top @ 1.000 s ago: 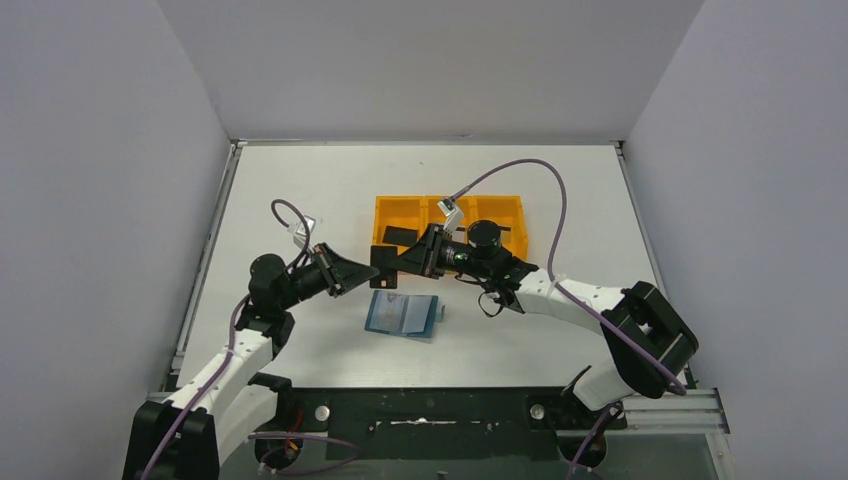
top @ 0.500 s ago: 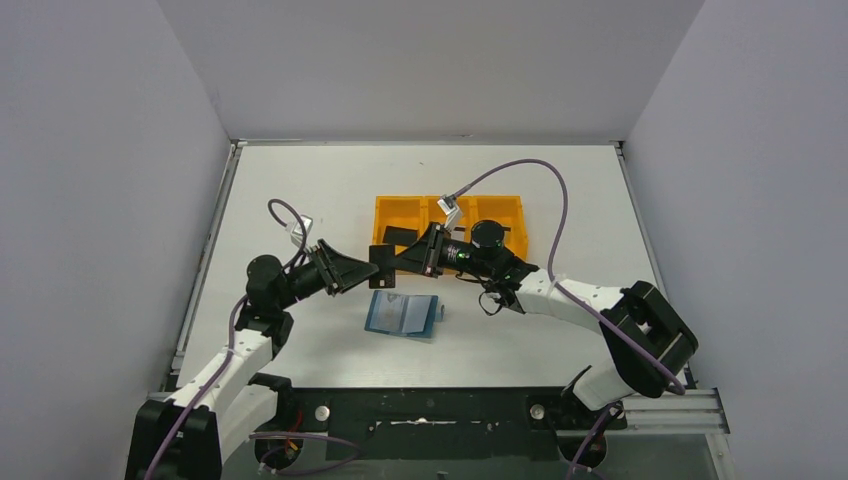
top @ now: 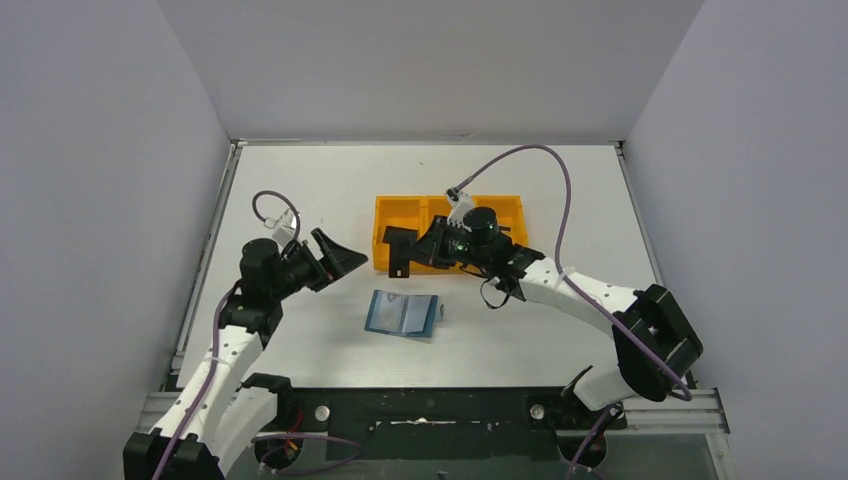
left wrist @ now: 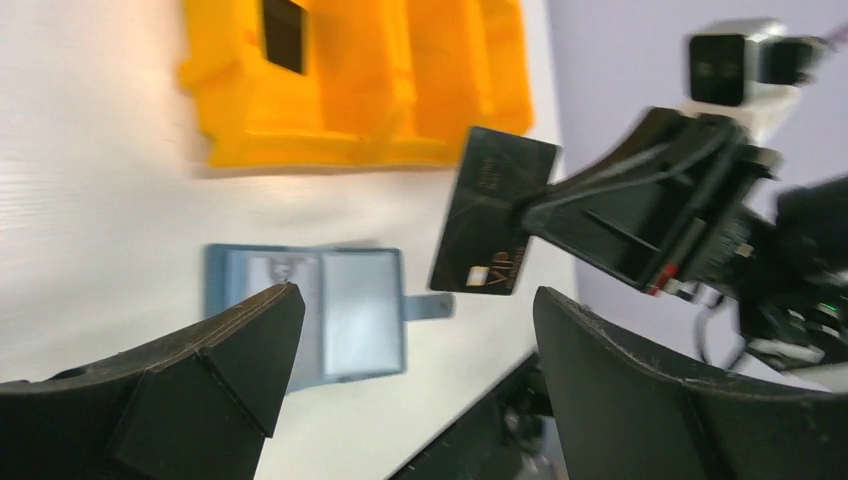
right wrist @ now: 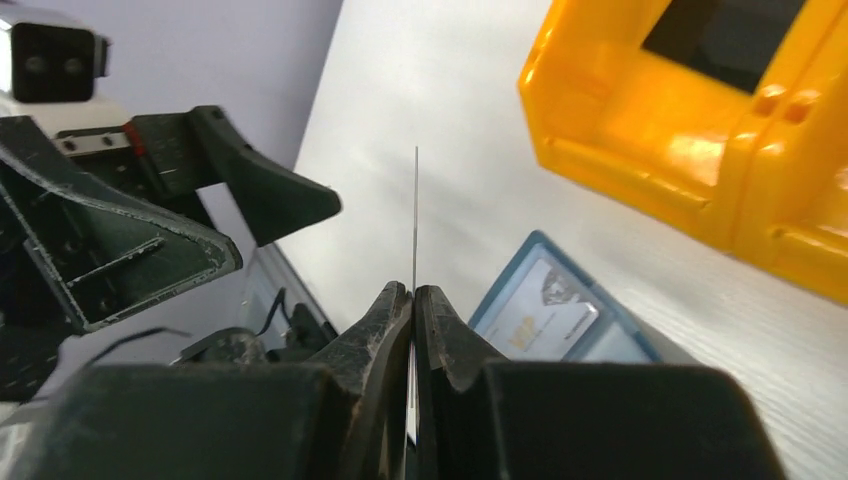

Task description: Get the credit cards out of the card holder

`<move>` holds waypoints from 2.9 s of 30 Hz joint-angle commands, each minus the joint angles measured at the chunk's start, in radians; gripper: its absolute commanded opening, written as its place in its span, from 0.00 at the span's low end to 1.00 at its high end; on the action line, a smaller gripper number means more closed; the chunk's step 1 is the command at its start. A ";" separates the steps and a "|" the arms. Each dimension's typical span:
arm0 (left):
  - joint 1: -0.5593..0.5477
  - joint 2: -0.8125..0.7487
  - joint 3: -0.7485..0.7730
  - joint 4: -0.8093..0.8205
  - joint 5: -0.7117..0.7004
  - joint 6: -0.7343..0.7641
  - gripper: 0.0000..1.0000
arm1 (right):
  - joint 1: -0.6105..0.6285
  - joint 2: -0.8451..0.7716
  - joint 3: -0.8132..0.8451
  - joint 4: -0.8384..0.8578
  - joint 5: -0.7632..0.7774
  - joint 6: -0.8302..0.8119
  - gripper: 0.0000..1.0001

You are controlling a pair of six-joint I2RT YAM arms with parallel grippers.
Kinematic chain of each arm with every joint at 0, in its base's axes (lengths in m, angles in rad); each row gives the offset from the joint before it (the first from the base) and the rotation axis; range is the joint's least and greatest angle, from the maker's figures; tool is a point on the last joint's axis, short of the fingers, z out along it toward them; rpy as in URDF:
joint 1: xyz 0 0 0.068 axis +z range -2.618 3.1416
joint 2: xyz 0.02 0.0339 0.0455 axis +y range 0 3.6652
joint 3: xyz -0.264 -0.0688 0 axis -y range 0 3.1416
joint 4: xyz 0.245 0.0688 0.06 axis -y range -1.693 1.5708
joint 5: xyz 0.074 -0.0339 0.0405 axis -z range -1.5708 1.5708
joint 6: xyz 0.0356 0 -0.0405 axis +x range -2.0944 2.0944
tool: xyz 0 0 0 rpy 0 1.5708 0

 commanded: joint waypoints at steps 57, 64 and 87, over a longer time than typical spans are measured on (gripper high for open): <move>0.015 -0.296 0.208 -0.521 -0.726 0.364 0.92 | 0.138 0.650 0.684 -0.361 0.613 -1.683 0.00; 0.016 -0.299 0.207 -0.525 -0.733 0.362 0.92 | 0.143 0.710 0.753 -0.388 0.650 -1.689 0.01; 0.016 -0.304 0.199 -0.519 -0.728 0.361 0.93 | 0.050 0.530 0.791 -0.471 0.383 -1.189 0.43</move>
